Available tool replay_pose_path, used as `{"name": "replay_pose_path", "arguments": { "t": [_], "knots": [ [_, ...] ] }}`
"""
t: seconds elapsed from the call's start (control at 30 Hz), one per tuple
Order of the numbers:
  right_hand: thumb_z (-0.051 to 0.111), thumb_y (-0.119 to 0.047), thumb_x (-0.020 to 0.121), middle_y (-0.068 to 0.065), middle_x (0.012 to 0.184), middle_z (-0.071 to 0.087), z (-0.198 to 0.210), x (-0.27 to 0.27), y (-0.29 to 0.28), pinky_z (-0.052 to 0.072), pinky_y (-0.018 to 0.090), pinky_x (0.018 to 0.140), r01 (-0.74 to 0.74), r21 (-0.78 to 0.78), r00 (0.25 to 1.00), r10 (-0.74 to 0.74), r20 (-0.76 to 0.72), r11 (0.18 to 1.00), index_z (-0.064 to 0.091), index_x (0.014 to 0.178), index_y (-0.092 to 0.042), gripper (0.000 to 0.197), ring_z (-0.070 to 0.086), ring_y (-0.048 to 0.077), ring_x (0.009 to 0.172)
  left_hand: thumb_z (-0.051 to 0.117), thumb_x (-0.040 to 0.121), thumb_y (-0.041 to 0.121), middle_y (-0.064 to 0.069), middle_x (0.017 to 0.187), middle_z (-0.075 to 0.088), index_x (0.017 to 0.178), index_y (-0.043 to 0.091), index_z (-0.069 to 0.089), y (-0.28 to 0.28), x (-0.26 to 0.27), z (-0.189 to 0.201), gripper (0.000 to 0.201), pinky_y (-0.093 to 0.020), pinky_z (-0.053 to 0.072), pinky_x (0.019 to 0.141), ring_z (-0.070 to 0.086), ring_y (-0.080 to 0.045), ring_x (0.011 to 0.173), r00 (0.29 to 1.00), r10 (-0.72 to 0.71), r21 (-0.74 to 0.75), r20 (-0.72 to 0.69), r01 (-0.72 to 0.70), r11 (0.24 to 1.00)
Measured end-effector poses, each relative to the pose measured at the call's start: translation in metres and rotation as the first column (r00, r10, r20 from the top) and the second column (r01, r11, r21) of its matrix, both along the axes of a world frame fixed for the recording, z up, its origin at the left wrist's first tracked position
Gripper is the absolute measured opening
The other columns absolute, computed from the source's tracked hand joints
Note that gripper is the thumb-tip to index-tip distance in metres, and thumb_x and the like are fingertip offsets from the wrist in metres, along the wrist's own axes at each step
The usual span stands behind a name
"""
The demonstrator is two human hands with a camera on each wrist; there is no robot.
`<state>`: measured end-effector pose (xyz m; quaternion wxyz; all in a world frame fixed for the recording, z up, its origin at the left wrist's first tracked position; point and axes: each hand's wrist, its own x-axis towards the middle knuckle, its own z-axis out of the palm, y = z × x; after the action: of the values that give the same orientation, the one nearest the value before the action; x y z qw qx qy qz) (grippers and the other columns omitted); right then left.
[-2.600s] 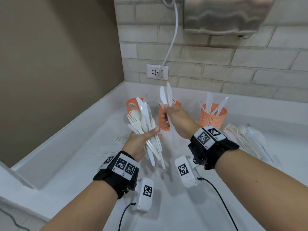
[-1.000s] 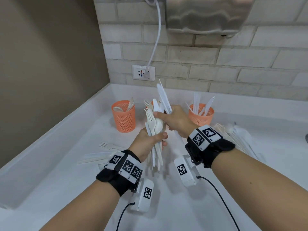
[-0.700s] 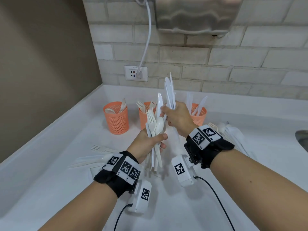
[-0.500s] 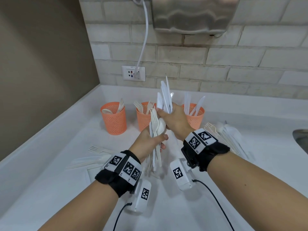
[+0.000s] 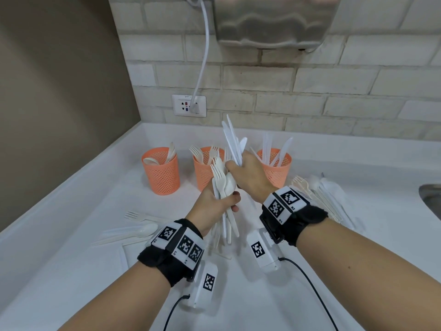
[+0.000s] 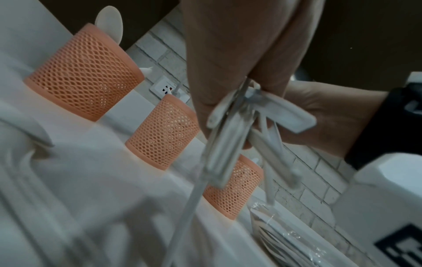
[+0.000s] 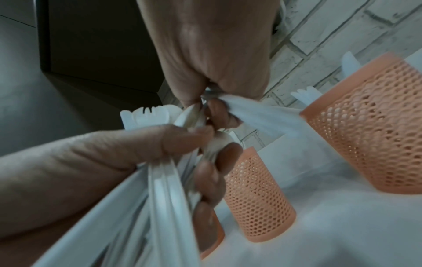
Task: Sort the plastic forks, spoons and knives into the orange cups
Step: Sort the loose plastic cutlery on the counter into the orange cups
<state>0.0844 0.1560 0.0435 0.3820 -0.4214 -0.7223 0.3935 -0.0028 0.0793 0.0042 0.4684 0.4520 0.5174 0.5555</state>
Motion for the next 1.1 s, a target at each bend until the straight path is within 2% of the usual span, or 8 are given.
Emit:
{"name": "replay_pose_path", "arguments": {
  "t": [0.27, 0.37, 0.43, 0.53, 0.67, 0.8, 0.93, 1.1],
  "knots": [
    [0.041, -0.021, 0.095, 0.000, 0.063, 0.042, 0.002, 0.008, 0.004, 0.039, 0.021, 0.045, -0.030, -0.157, 0.966, -0.012, -0.257, 0.987, 0.044, 0.093, -0.010, 0.012, 0.043, 0.011, 0.052, 0.059, 0.089, 0.011, -0.005, 0.085, 0.064, 0.107, 0.009, 0.061, 0.002, -0.010, 0.005, 0.019, -0.021, 0.052, 0.057, 0.061, -0.010, 0.062, 0.948, 0.047, -0.037, 0.315, -0.038, 0.999],
    [0.038, -0.028, 0.099, 0.000, 0.072, 0.046, 0.008, 0.015, 0.008, 0.046, 0.014, 0.057, 0.024, -0.151, 0.950, -0.070, -0.304, 0.988, 0.044, 0.103, -0.008, 0.021, 0.051, 0.009, 0.064, 0.061, 0.088, 0.012, -0.008, 0.089, 0.063, 0.112, 0.004, 0.059, 0.007, -0.015, 0.003, 0.026, -0.021, 0.053, 0.057, 0.061, -0.014, 0.068, 0.919, 0.149, -0.089, 0.366, -0.125, 0.988],
    [0.038, -0.026, 0.100, 0.002, 0.072, 0.049, 0.016, 0.018, 0.016, 0.056, 0.024, 0.063, -0.017, -0.185, 0.897, -0.066, -0.437, 0.983, 0.041, 0.098, -0.011, 0.016, 0.057, 0.011, 0.061, 0.061, 0.087, 0.010, -0.006, 0.076, 0.065, 0.101, 0.003, 0.061, 0.009, -0.019, 0.001, 0.015, -0.021, 0.051, 0.055, 0.059, -0.010, 0.056, 0.902, 0.199, -0.123, 0.384, -0.164, 0.979],
    [0.039, -0.024, 0.100, 0.002, 0.062, 0.043, 0.033, 0.026, 0.035, 0.050, 0.032, 0.052, 0.042, -0.130, 0.833, -0.106, -0.543, 0.991, 0.040, 0.097, -0.016, 0.008, 0.047, 0.011, 0.044, 0.058, 0.088, 0.005, 0.003, 0.053, 0.061, 0.084, 0.008, 0.058, 0.012, -0.025, 0.000, 0.006, -0.023, 0.046, 0.060, 0.055, -0.007, 0.047, 0.903, 0.222, -0.123, 0.367, -0.190, 0.974],
    [0.045, -0.027, 0.097, -0.007, 0.063, 0.040, 0.049, 0.037, 0.067, 0.039, 0.019, 0.048, 0.232, 0.192, 0.873, -0.117, -0.473, 0.954, 0.041, 0.100, -0.016, 0.011, 0.040, 0.004, 0.048, 0.056, 0.089, 0.005, 0.001, 0.061, 0.061, 0.085, 0.006, 0.059, 0.014, -0.026, 0.004, 0.005, -0.020, 0.051, 0.056, 0.057, -0.006, 0.049, 0.923, 0.186, -0.085, 0.338, -0.166, 0.982],
    [0.049, -0.033, 0.094, -0.017, 0.079, 0.047, 0.036, 0.037, 0.094, 0.044, 0.021, 0.071, 0.291, 0.221, 0.885, -0.174, -0.432, 0.931, 0.043, 0.107, -0.015, 0.023, 0.048, 0.003, 0.073, 0.057, 0.089, 0.007, 0.002, 0.070, 0.066, 0.085, 0.008, 0.063, 0.018, -0.024, 0.006, 0.007, -0.023, 0.052, 0.061, 0.059, -0.006, 0.051, 0.937, 0.133, -0.081, 0.322, -0.112, 0.990],
    [0.052, -0.030, 0.094, 0.004, 0.091, 0.056, 0.007, 0.043, 0.111, 0.043, 0.005, 0.057, 0.289, 0.144, 0.928, -0.240, -0.284, 0.947, 0.049, 0.109, -0.010, 0.026, 0.056, 0.018, 0.079, 0.057, 0.089, 0.009, 0.002, 0.065, 0.066, 0.086, 0.010, 0.062, 0.021, -0.024, 0.008, 0.005, -0.021, 0.051, 0.055, 0.058, -0.007, 0.050, 0.916, 0.088, -0.089, 0.393, -0.058, 0.994],
    [0.056, -0.041, 0.088, 0.012, 0.107, 0.061, -0.015, 0.048, 0.124, 0.047, 0.036, 0.089, 0.233, -0.099, 0.972, -0.233, 0.014, 0.967, 0.046, 0.119, -0.008, 0.046, 0.061, 0.027, 0.100, 0.053, 0.092, 0.011, 0.001, 0.060, 0.053, 0.082, 0.013, 0.054, 0.024, -0.027, 0.013, 0.010, -0.022, 0.051, 0.054, 0.055, -0.010, 0.050, 0.884, 0.006, -0.058, 0.467, 0.024, 0.998]
  ]
}}
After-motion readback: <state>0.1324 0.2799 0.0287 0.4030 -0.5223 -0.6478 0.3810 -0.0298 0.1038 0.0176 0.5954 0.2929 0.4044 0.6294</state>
